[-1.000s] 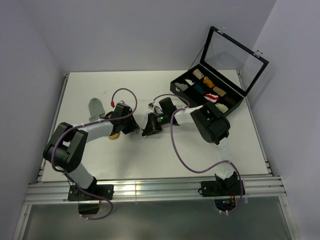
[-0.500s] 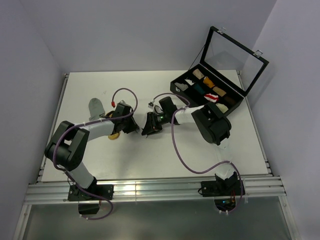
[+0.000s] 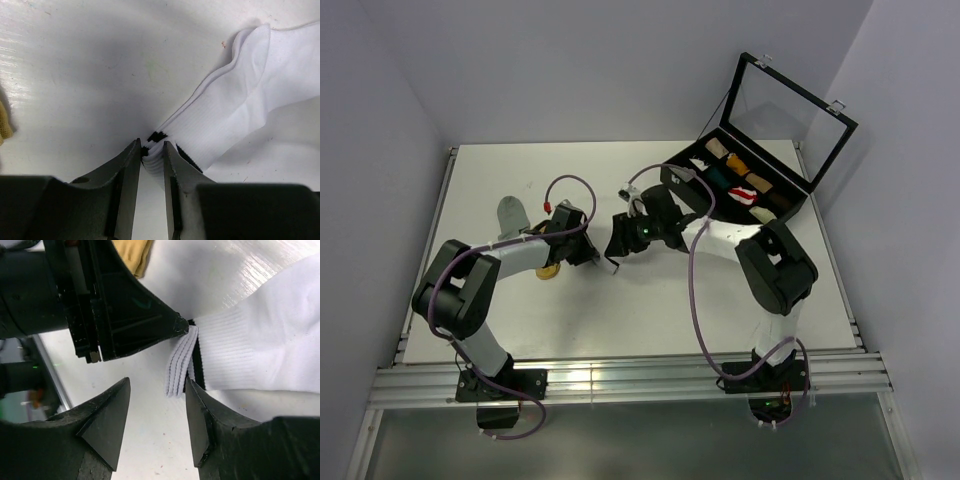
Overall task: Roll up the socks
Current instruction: Roll the sock at the center of the board.
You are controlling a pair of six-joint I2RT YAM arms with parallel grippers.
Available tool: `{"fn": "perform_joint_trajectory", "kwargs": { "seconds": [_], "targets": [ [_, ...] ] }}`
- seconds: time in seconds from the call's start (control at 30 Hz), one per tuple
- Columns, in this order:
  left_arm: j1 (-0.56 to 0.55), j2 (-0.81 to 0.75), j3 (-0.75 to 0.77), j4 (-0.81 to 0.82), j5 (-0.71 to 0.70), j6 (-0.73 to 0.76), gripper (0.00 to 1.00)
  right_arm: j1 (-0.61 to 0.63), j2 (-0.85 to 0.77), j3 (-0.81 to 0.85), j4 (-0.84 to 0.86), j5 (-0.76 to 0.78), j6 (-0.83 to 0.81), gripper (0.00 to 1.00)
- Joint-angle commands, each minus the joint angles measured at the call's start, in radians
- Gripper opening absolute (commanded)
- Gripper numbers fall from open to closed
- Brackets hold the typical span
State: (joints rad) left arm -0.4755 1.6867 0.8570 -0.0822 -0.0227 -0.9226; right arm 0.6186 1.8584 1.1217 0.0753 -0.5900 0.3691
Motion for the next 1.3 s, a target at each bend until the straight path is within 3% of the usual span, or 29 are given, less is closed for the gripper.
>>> {"fn": "perform_joint_trajectory", "kwargs": {
  "seconds": [0.0, 0.33, 0.53, 0.8, 0.9, 1.27],
  "targets": [
    [-0.006, 0.054, -0.012, -0.097, -0.019, 0.01, 0.3, 0.044, -0.036, -0.028, 0.012, 0.125, -0.102, 0.56],
    [-0.006, 0.062, -0.021, -0.085, 0.0, 0.007, 0.29, 0.156, -0.013, -0.045, 0.044, 0.252, -0.182, 0.57],
    [-0.006, 0.064, -0.018, -0.08, 0.003, 0.007, 0.29, 0.165, 0.007, -0.056, 0.06, 0.306, -0.177, 0.53],
    [-0.006, 0.065, -0.01, -0.083, 0.004, 0.016, 0.28, 0.165, 0.022, -0.065, 0.073, 0.355, -0.17, 0.37],
    [-0.006, 0.061, -0.013, -0.085, 0.004, 0.019, 0.28, 0.164, 0.03, -0.065, 0.067, 0.378, -0.171, 0.27],
    [-0.006, 0.061, -0.01, -0.085, 0.007, 0.021, 0.28, 0.139, 0.079, -0.079, 0.075, 0.371, -0.139, 0.2]
  ]
}}
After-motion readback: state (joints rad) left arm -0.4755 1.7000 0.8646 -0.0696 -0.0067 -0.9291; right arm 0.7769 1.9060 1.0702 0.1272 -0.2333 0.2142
